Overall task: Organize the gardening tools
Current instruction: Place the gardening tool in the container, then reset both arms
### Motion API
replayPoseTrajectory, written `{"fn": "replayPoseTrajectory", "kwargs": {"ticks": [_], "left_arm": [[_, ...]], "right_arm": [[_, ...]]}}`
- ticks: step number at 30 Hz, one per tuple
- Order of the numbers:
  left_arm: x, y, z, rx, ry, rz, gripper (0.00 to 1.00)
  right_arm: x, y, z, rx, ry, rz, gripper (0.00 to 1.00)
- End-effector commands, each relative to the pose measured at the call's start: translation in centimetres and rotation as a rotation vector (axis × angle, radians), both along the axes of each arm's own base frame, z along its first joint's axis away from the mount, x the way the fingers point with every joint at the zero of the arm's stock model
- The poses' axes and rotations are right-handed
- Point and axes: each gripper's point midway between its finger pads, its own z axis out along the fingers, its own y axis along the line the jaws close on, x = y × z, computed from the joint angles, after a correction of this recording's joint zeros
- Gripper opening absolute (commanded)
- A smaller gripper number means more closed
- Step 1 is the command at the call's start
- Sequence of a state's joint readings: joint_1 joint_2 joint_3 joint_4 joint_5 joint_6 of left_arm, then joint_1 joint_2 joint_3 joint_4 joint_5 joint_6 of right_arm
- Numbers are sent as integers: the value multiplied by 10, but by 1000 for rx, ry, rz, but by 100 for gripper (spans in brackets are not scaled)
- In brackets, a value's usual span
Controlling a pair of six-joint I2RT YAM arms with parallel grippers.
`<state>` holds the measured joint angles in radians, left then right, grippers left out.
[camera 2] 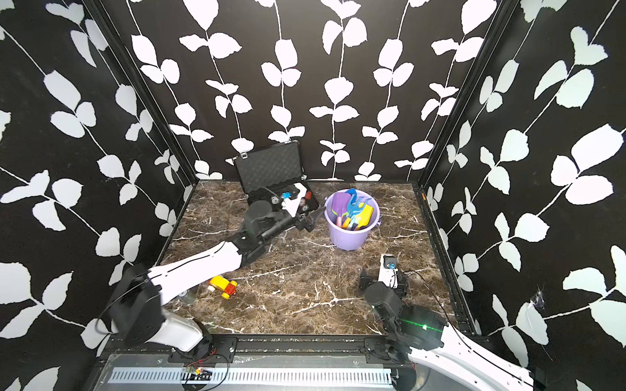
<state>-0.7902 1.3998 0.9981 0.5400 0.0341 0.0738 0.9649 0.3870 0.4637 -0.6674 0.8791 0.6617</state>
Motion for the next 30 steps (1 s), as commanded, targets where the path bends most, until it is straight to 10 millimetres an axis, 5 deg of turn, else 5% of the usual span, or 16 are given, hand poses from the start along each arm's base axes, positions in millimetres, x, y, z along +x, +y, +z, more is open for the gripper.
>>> {"fn": "replayPoseTrajectory", "kwargs": {"ticks": [1,11,15,23,30], "left_arm": [[5,50,-37,70,94,211,99],[-18,216,-101,109,234,702,99],[-23,268,-124,146,264,870,99],[-14,341,-167,144,366,1082,99],[11,349,-178,178,276,1091,99]], "right_arm": [[2,-21,0,-56,28,-84,99],[34,-67,-14,35,172,-297,99],[50,-89,-21,73,189,-363,99],[82,-111,-26,44,95,-389,99],[96,-109,-15,-63,-118,-311,99]]}}
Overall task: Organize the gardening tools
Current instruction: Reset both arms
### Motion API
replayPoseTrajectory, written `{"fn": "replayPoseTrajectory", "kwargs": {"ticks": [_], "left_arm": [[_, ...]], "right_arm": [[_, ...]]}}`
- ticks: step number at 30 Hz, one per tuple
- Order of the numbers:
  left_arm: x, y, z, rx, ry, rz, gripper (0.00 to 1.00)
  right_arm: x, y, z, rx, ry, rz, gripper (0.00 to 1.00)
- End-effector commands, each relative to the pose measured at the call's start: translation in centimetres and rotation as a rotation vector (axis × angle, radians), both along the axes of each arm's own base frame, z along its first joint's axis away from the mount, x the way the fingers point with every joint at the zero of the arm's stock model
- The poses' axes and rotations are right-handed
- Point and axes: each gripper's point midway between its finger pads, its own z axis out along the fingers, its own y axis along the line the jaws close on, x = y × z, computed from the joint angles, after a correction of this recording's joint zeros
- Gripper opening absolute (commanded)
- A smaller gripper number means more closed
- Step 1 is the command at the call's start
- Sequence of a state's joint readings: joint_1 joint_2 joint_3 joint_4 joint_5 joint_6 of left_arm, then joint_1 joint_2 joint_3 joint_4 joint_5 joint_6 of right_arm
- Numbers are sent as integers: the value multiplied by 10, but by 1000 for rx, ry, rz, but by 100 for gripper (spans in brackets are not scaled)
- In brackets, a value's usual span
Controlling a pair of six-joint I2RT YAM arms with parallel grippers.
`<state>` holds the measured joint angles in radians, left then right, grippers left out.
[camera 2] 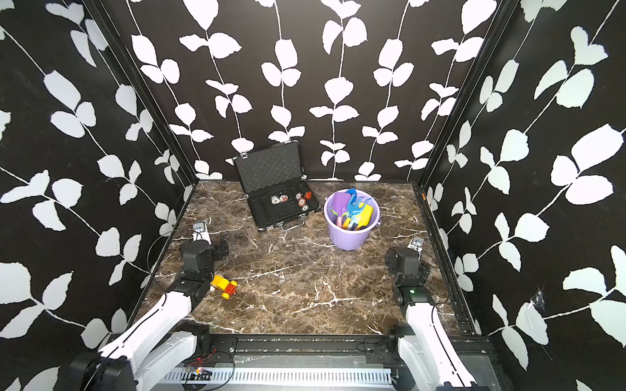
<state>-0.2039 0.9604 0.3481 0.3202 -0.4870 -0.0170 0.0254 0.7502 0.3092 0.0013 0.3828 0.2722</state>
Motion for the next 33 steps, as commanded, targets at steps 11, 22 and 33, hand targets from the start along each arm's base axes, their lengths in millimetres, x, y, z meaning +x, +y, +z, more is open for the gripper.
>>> {"fn": "replayPoseTrajectory", "kwargs": {"ticks": [11,22,33], "left_arm": [[49,-9,-25,110,-66,-90,99],[76,-32,-56,-1,-27,-322,99],[78,-27,-59,-8,0,-286,99]], "right_arm": [[53,17,6,-127,-187,168,99],[73,35,3,-128,-208,270,99],[94,44,-6,-157,-210,313,99]]}}
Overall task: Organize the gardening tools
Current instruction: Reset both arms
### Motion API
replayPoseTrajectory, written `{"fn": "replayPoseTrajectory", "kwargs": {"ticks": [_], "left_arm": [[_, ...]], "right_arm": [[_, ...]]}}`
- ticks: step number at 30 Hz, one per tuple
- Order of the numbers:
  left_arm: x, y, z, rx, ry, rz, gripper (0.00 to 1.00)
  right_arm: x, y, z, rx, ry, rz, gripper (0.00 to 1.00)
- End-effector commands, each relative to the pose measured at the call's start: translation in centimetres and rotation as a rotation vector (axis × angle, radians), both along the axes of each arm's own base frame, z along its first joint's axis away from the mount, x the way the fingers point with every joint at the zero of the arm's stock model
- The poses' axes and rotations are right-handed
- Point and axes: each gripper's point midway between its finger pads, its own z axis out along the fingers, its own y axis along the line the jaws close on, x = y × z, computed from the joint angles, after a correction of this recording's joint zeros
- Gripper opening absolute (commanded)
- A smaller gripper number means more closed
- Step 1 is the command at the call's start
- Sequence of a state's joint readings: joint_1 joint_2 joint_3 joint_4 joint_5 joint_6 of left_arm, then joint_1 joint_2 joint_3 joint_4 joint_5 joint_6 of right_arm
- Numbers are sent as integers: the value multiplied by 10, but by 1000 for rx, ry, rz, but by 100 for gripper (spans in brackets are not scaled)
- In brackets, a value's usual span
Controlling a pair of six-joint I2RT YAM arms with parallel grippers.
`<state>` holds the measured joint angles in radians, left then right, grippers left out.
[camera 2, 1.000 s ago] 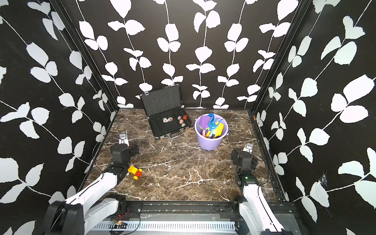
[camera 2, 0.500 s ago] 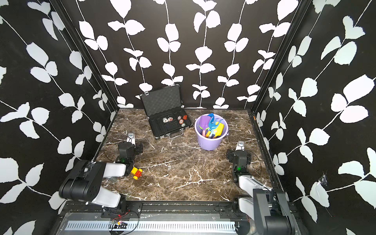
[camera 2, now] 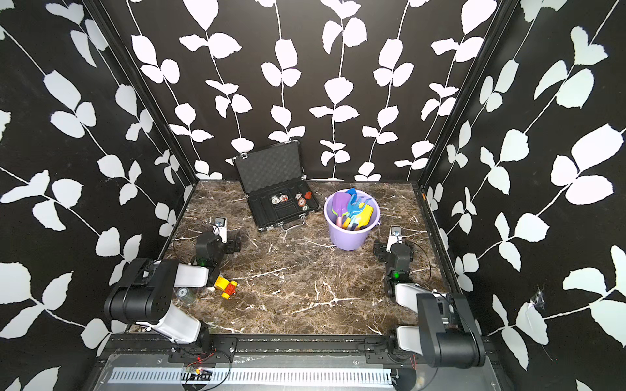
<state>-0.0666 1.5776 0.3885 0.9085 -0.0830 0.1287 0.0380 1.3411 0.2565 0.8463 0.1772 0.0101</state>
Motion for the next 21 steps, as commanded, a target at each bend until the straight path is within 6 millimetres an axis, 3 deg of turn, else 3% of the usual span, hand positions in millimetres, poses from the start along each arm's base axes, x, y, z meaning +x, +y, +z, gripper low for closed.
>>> {"fn": "replayPoseTrajectory", "kwargs": {"ticks": [1,7,21], "left_arm": [[4,3,11,-3,-31,21,99],[3,6,11,-4,-31,38,99],[3,7,11,-3,-35,44,99]], "right_arm": [[15,5,11,-6,-71,25,99],[34,4,-11,-1,33,14,99],[35,-1,-9,2,29,-13,99]]}}
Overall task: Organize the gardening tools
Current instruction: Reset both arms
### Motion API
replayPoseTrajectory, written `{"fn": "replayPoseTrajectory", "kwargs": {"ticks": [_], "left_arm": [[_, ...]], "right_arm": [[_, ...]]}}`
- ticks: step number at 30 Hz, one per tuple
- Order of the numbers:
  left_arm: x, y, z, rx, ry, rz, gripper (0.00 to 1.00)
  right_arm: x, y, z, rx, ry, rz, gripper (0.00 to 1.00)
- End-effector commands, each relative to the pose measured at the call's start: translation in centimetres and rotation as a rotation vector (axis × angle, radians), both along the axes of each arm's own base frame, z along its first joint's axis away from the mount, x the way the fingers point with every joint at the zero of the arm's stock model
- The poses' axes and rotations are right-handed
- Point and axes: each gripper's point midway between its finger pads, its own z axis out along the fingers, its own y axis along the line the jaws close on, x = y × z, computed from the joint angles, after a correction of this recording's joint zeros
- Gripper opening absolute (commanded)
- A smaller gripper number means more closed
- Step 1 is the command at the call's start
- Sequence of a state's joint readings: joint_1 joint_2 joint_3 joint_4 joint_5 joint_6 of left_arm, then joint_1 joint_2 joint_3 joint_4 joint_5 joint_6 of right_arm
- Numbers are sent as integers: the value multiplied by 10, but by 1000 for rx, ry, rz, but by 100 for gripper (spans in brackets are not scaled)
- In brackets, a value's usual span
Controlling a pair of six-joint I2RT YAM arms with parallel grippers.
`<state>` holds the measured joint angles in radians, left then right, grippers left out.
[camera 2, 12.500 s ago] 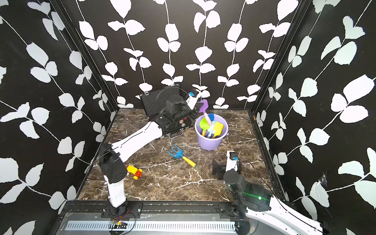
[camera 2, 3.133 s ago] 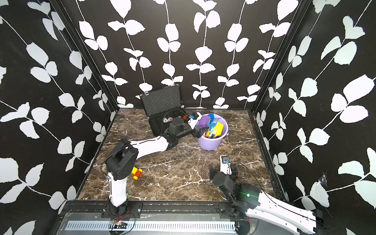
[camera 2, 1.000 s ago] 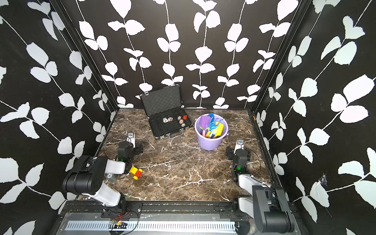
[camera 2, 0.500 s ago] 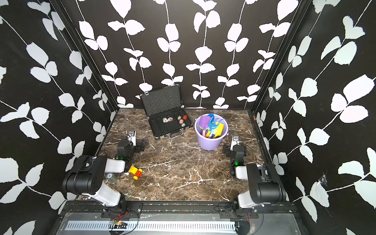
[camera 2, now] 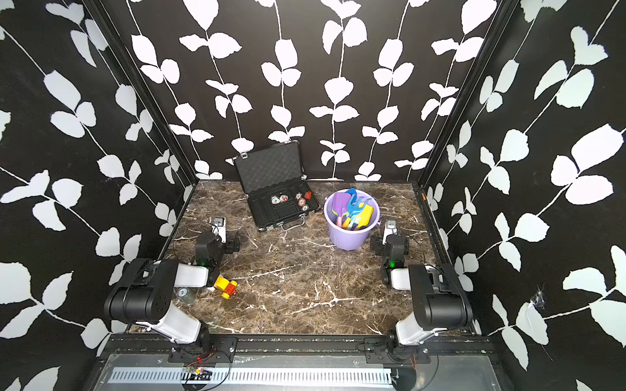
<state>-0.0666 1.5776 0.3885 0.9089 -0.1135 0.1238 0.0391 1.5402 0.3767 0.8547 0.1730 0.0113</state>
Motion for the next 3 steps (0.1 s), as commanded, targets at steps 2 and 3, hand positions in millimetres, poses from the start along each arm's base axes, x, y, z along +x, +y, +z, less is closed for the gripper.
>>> {"fn": "replayPoseTrajectory", "kwargs": {"ticks": [2,3], "left_arm": [[4,2,11,-9,-33,16,99],[3,2,11,-10,-34,15,99]], "right_arm": [[4,-3,12,1,-40,-18,99],[4,-3,12,1,-40,-17,99]]}}
